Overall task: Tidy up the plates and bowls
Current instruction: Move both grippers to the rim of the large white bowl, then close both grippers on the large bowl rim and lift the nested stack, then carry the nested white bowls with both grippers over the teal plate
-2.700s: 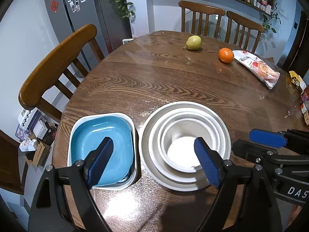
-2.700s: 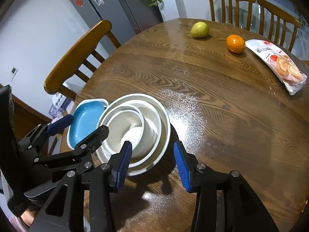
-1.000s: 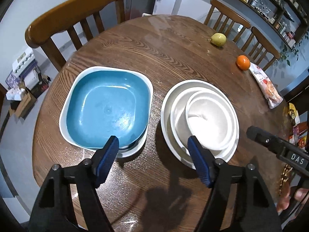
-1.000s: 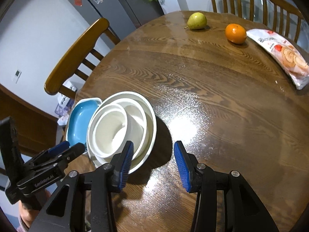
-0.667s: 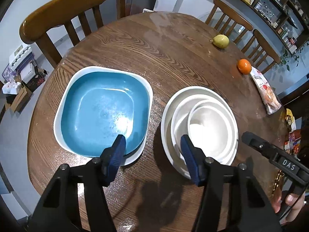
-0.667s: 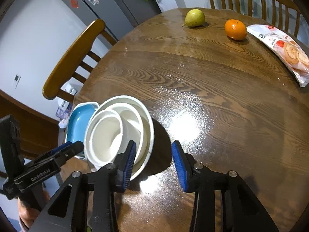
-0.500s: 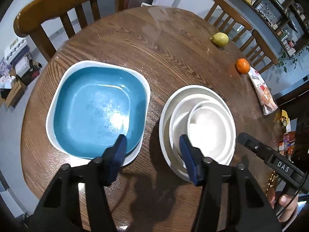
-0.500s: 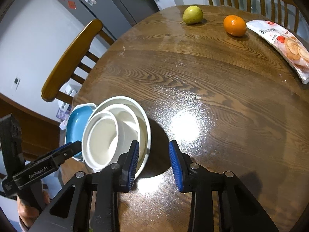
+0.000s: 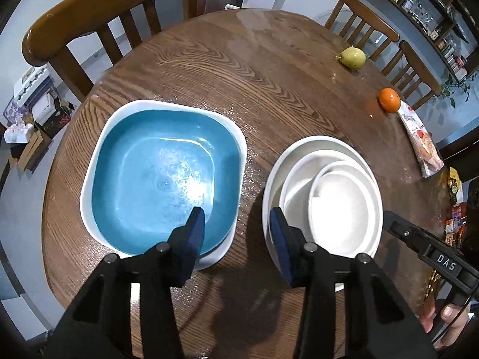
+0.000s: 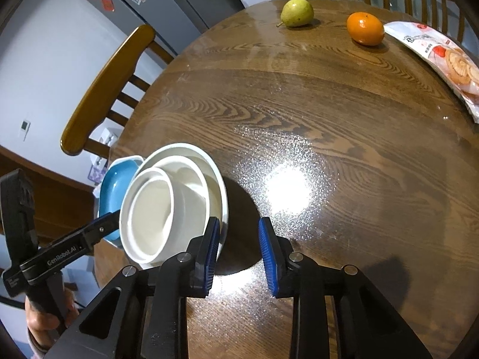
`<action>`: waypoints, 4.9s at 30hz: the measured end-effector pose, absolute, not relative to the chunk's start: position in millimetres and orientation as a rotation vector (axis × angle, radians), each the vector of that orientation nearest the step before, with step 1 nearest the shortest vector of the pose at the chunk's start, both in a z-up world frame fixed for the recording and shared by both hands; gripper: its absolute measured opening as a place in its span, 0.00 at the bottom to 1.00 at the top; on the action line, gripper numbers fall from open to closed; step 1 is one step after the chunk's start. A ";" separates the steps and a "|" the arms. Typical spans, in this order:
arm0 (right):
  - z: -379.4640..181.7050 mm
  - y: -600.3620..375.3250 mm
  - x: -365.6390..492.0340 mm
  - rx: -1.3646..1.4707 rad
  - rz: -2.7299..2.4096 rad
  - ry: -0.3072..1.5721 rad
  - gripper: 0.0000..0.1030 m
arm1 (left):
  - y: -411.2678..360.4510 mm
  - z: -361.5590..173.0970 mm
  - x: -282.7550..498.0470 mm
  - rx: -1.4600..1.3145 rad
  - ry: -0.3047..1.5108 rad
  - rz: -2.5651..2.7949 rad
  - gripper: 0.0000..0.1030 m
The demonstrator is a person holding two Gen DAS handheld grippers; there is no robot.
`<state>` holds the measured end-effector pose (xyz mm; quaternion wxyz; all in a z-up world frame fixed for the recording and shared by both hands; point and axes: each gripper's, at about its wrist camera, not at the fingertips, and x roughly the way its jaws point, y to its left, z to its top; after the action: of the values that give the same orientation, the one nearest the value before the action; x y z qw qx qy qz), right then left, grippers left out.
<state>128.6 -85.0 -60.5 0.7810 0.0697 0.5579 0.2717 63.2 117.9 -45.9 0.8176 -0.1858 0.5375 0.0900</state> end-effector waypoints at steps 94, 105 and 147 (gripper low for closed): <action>-19.5 -61.2 93.7 0.122 0.606 1.103 0.10 | 80.3 -10.6 53.7 -0.134 1.015 0.219 0.03; -7.8 -49.9 83.4 0.099 0.616 1.078 0.10 | 87.9 -1.7 44.1 -0.132 0.979 0.232 0.03; -0.5 14.9 74.8 0.017 0.680 1.075 0.10 | 151.6 1.0 27.6 -0.186 0.957 0.316 0.04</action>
<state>74.8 14.9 -0.5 0.8045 0.0078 0.5020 0.3174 27.6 151.6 1.0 0.8716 -0.0889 0.4578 0.1511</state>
